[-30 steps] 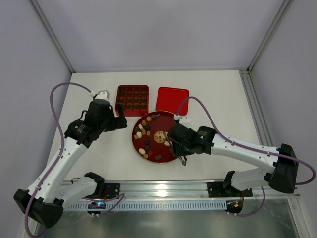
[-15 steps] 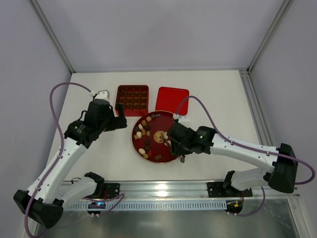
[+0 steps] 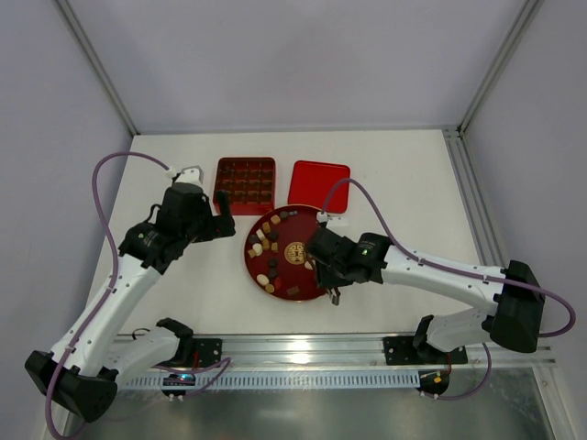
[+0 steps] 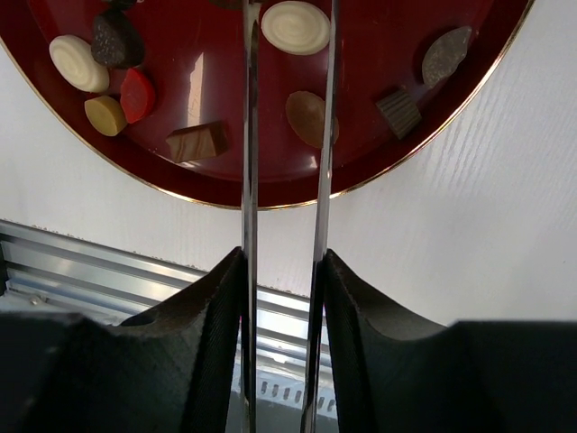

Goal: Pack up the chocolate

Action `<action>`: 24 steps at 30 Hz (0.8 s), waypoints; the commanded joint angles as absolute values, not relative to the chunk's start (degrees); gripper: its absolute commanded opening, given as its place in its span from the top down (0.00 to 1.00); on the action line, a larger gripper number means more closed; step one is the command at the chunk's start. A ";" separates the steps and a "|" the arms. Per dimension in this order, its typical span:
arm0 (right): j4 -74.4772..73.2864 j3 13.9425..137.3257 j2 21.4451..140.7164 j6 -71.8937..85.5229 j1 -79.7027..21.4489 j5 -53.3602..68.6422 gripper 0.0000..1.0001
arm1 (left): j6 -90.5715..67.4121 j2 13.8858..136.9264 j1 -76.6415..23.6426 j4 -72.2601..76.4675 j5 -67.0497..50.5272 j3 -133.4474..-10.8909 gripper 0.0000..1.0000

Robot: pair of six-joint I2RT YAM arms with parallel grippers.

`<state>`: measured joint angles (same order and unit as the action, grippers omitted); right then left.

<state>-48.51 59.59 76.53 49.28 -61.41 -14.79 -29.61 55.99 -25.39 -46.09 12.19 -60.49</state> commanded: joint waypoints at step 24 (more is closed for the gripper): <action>-52.91 73.11 77.96 42.46 -59.60 -18.72 0.71 | -29.53 54.93 -25.31 -44.56 12.30 -61.17 0.00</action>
<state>-52.82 68.07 77.69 45.10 -60.73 -16.32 -29.61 55.99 -25.39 -46.06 12.19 -60.12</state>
